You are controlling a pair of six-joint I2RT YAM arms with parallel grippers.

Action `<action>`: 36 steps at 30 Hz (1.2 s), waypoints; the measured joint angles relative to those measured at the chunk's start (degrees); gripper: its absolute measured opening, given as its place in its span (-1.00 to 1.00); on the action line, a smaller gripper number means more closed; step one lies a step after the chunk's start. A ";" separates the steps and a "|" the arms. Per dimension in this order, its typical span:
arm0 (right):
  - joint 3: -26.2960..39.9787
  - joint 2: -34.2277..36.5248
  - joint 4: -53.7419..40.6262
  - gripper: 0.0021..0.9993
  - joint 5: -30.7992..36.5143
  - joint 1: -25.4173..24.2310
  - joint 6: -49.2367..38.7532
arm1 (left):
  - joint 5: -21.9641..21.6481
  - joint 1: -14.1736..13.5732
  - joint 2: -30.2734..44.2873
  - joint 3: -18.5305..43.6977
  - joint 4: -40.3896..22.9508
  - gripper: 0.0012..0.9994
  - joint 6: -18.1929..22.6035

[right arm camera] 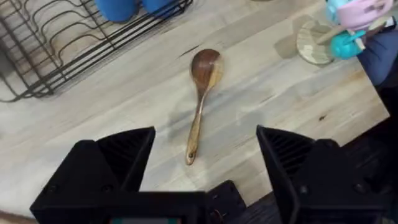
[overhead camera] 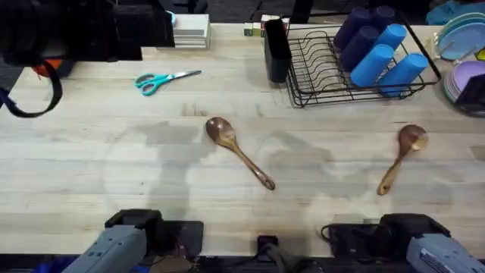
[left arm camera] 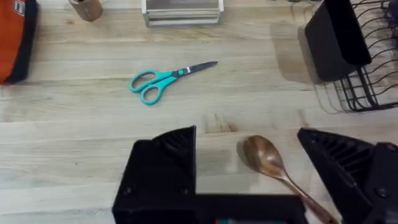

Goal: Pick up the spoon on the table one by one and put them onto the rack

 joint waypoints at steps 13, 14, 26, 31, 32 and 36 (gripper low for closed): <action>-0.03 0.02 2.73 0.99 -0.18 -7.62 -0.34 | 0.00 0.00 0.00 0.00 0.00 0.99 0.00; -0.16 0.05 3.66 0.99 -0.61 -8.19 -0.43 | 0.01 0.00 0.00 0.00 0.00 0.99 0.00; -9.68 5.45 10.19 0.99 -8.44 -15.18 -3.92 | 0.00 0.00 -0.02 0.00 0.00 0.99 0.00; -15.32 6.33 13.37 0.99 -11.44 -20.22 -5.54 | 0.00 0.00 0.00 0.00 0.00 0.99 0.00; -16.38 6.38 14.12 0.99 -11.94 -20.95 -5.74 | 0.00 0.00 0.00 0.00 0.00 0.99 0.00; -21.12 6.43 18.33 0.99 -13.25 -23.53 -6.19 | 0.02 0.00 0.00 0.00 0.00 0.99 0.00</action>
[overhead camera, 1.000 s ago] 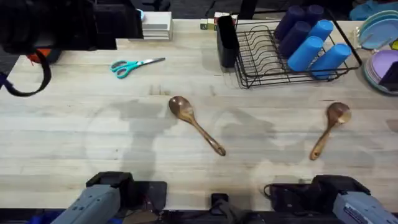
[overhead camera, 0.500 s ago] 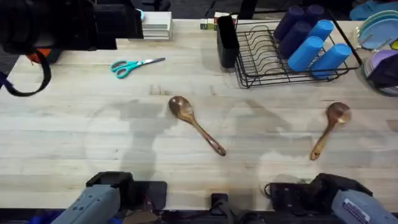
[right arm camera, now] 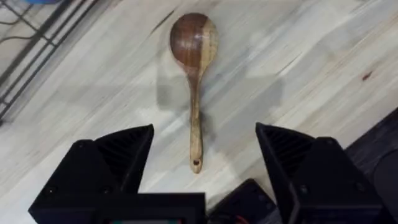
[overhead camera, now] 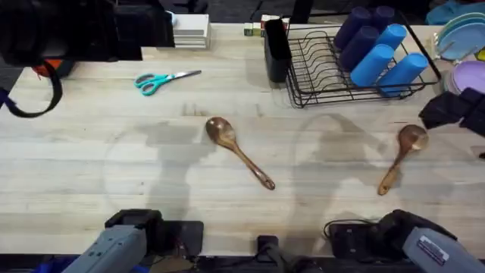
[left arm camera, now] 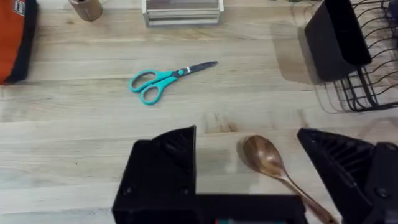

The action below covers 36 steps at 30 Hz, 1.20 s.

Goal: Pick up the spoon on the table one by one and put them onto the rack

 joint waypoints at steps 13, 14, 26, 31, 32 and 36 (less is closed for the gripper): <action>-10.04 8.29 12.06 0.99 -4.63 -2.06 -1.10 | -0.02 0.00 -0.02 0.00 0.00 0.99 0.00; -10.07 9.17 12.33 0.99 -4.77 -2.06 -1.09 | -0.02 0.00 0.00 0.00 0.00 0.99 0.00; -18.36 13.15 23.31 0.99 -5.18 -2.06 -0.29 | -0.02 0.00 0.00 0.01 0.00 0.99 0.00; -18.61 16.97 26.70 0.99 -5.18 -2.08 1.82 | -0.02 0.00 0.00 0.00 0.00 0.99 0.00; -18.61 17.52 26.95 0.99 -5.18 -2.06 1.97 | -0.01 0.00 -0.01 0.01 0.00 0.99 0.00; -18.57 20.32 27.43 0.99 -5.39 -2.06 3.23 | -0.01 0.00 0.00 0.00 0.00 0.99 0.00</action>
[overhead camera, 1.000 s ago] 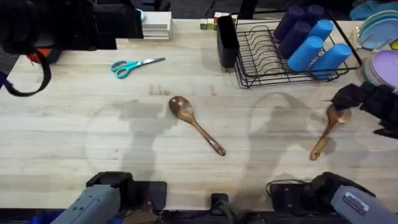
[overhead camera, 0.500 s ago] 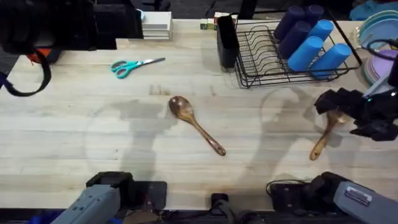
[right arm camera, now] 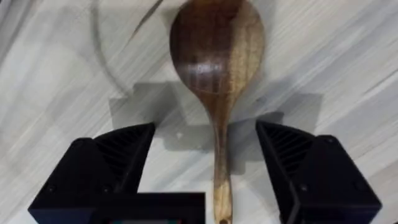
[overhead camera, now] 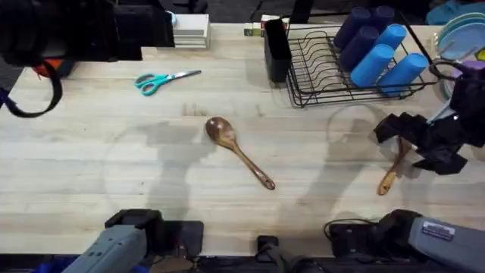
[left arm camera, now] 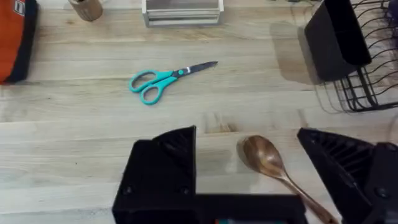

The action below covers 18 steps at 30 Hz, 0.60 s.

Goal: Pick up the spoon on the table one by one and put them onto the rack

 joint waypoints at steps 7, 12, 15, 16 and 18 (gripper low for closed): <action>1.34 1.88 -0.28 0.83 -0.49 -0.11 0.98 | 0.00 0.00 -0.02 0.01 0.01 0.99 0.00; 1.36 1.88 0.14 0.29 -0.44 -0.16 1.29 | -0.01 0.00 0.00 0.02 0.00 0.99 0.00; 1.43 1.99 0.18 0.08 -0.21 -0.28 1.33 | 0.01 0.00 0.00 0.02 0.00 0.99 0.00; 1.43 2.01 0.20 -0.03 -0.17 -0.31 1.36 | -0.01 0.00 0.00 0.02 0.00 0.99 0.00; 1.43 2.01 0.18 -0.25 -0.02 -0.37 1.35 | -0.01 0.00 -0.02 0.02 0.00 0.99 0.00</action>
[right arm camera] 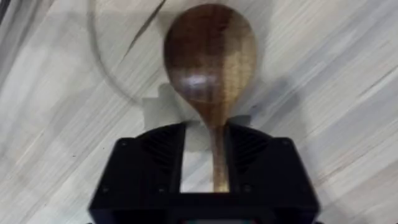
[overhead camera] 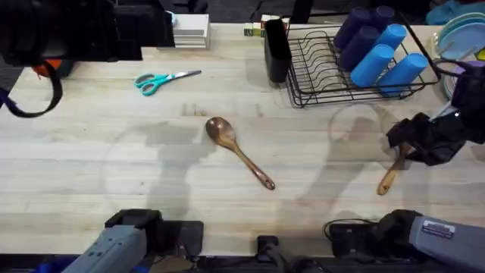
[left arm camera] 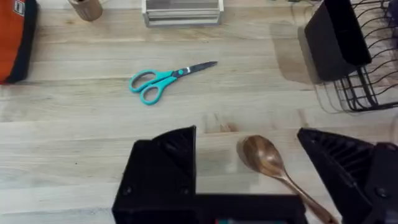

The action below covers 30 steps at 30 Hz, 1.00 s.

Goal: Pick up the spoon on the table one by one and put them onto the rack

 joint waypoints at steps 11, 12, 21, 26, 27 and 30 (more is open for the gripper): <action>0.80 0.08 -1.32 -0.92 0.18 -0.22 -0.04 | 0.00 0.00 0.02 0.00 0.00 0.99 0.00; 1.10 0.16 -2.03 -0.92 -0.22 -0.22 -0.04 | 0.00 0.00 0.00 0.00 0.00 0.99 0.00; 9.78 -4.14 -13.26 -0.94 -2.73 -0.03 -0.28 | 0.00 0.00 0.01 0.00 0.00 0.99 0.00; 15.31 -10.57 -15.65 -0.94 -2.21 -0.04 -0.28 | 0.01 0.00 0.01 0.00 0.00 0.99 0.00; 15.71 -11.29 -15.73 -0.94 -2.16 -0.04 -0.28 | 0.00 0.00 0.02 0.00 0.00 0.99 0.00; 16.72 -13.20 -15.66 -0.94 -2.14 0.10 -1.02 | 0.00 0.00 0.02 0.00 0.00 0.99 0.00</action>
